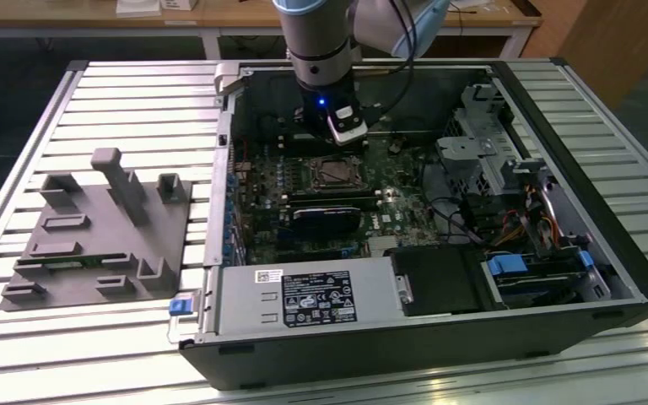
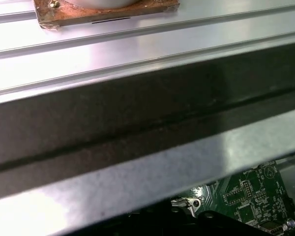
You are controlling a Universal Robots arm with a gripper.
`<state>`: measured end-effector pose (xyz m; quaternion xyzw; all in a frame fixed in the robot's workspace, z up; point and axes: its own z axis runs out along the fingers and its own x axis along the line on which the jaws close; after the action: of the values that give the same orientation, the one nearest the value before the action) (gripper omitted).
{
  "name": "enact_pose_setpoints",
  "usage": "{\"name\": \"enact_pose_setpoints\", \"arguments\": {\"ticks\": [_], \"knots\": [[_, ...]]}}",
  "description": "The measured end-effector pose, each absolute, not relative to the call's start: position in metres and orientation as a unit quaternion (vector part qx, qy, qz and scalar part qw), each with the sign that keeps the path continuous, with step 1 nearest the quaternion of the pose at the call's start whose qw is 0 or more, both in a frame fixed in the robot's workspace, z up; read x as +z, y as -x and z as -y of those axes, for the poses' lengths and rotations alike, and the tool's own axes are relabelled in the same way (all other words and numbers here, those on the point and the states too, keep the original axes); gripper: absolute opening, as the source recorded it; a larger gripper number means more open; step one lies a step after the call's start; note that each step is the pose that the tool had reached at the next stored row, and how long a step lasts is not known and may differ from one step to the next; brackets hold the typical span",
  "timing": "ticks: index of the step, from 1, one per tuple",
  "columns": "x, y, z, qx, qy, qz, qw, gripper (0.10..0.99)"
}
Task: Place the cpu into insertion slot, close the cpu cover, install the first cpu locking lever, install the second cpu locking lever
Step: 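Install the first cpu locking lever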
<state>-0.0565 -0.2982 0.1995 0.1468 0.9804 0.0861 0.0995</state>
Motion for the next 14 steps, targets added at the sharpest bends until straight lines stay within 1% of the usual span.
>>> {"name": "enact_pose_setpoints", "arguments": {"ticks": [14], "knots": [[0.1959,0.0565,0.3000,0.086,-0.148,-0.980,0.102,0.106]]}}
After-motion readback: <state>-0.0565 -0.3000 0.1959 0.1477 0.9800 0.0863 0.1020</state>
